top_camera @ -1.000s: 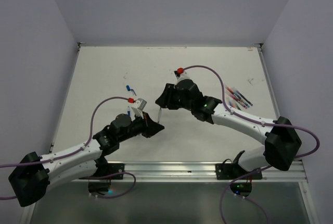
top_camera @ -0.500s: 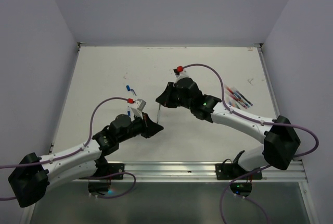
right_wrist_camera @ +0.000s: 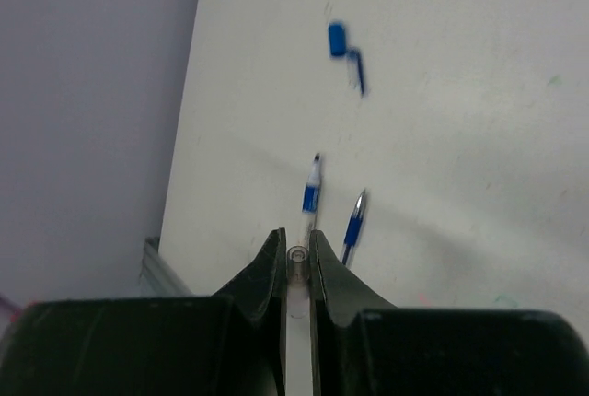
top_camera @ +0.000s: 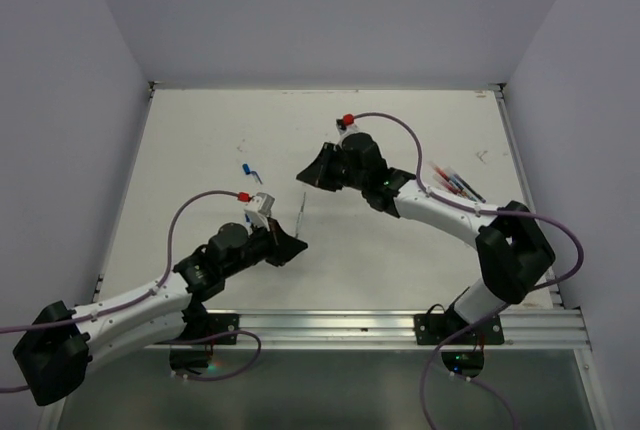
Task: Open the pen caps
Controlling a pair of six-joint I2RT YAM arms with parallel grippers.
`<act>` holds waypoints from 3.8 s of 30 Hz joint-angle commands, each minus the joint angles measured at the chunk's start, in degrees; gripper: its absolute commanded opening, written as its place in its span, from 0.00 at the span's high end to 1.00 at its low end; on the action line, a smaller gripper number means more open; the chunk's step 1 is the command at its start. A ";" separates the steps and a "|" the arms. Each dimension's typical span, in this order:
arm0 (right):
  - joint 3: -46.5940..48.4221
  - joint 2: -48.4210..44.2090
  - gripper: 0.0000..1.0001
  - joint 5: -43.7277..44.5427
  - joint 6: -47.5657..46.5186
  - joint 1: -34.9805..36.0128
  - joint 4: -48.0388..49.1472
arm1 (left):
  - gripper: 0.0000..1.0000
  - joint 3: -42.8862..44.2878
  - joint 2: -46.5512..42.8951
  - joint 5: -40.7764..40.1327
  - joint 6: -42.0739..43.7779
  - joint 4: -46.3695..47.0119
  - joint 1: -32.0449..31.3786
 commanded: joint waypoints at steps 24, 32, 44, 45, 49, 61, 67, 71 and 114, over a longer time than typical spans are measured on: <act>45.17 38.78 1.00 -4.78 -13.28 -7.06 -14.20 | 1.00 11.43 -15.14 -32.31 -8.51 -37.13 -1.38; 47.90 44.93 1.00 -4.52 -13.81 -3.54 -14.02 | 1.00 13.01 -17.46 -32.58 -5.52 -37.48 -1.38; 54.57 50.38 0.81 -1.62 -14.07 -1.96 -16.92 | 1.00 11.60 -17.54 -29.33 -3.67 -35.28 -1.38; 55.45 50.65 0.80 -1.71 -13.98 -1.96 -17.10 | 1.00 11.60 -17.45 -29.24 -3.50 -35.28 -1.38; 58.61 52.58 0.71 -1.79 -13.63 -1.78 -18.59 | 1.00 11.16 -17.54 -28.54 -3.49 -35.55 -1.38; 53.10 45.30 0.61 3.82 -12.93 -1.43 -17.10 | 1.00 11.16 -15.35 -24.94 -1.92 -33.19 -1.38; 43.87 30.30 0.38 16.80 -15.29 -1.60 -24.38 | 1.00 11.42 -2.37 -19.14 -3.32 -28.09 -1.38; 34.58 19.91 0.23 22.46 -14.51 -3.36 -32.03 | 1.00 12.13 5.30 -18.60 -4.90 -25.36 -1.38; 8.52 -4.64 0.03 31.43 -23.48 -29.73 -49.71 | 0.60 15.99 9.19 -23.10 -6.93 -30.98 -1.65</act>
